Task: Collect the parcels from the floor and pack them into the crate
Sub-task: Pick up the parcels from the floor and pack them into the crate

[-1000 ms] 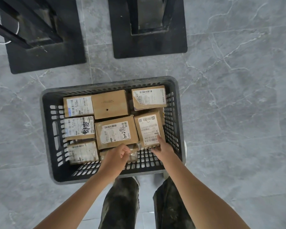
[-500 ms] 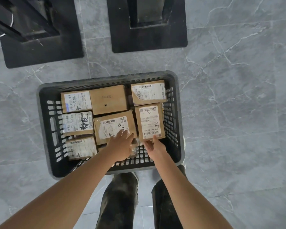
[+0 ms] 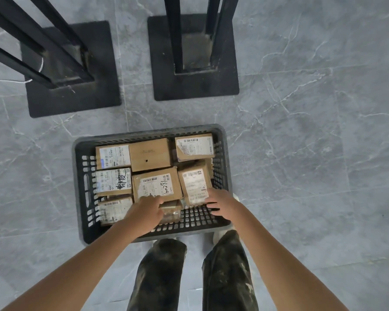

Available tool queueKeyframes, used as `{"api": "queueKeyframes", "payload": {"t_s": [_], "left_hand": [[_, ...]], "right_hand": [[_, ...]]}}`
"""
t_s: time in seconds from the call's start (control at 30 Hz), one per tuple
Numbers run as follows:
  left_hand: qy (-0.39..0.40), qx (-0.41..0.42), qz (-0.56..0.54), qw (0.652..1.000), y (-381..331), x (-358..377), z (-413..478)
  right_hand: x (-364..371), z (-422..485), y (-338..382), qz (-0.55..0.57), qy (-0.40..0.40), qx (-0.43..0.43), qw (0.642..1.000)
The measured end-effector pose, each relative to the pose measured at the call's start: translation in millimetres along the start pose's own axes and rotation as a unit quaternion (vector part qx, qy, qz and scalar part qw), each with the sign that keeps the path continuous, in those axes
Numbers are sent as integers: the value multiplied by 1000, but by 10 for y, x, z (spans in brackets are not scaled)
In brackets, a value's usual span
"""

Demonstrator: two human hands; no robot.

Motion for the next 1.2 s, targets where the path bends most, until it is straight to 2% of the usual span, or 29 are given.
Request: {"api": "queueKeyframes", "payload": {"t_s": [0.07, 0.27, 0.37, 0.53, 0.67, 0.8, 1.0, 1.2], "left_hand": [[-28, 6, -10, 1000, -153, -316, -253], [-151, 58, -51, 986, -1064, -1603, -1262], [-221, 106, -71, 967, -1653, -2281, -1922], [-315, 197, -39, 927, -2575, -3242, -2990], [-371, 259, -14, 892, -3080, -3597, -3633], [-365, 315, 4, 876, -3278, -3682, -3901], [-283, 343, 16, 896, -3564, -3604, -3887], [-218, 375, 20, 901, -4517, -3361, -3634]], "right_hand": [[-77, -457, 147, -26, -15, -54, 998], [-465, -2473, 514, 75, -71, -176, 979], [-618, -3619, 550, 104, -60, -251, 961], [-805, -5255, 336, 118, -70, -404, 904], [-840, -6026, -26, 138, -60, -424, 893], [-954, -6310, -452, 155, -127, -460, 865], [-1413, -6287, -983, 266, -193, -467, 821], [-2278, -6273, -1220, 349, -230, -454, 787]]}}
Point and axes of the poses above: each hand's wrist, its own z-axis towards the middle knuckle, its own x-axis out of the palm, y = z × x, the point moved 1 cm from there along z, towards the middle knuckle, and after that the axes turned 5 degrees about x, right-handed, at the moved point
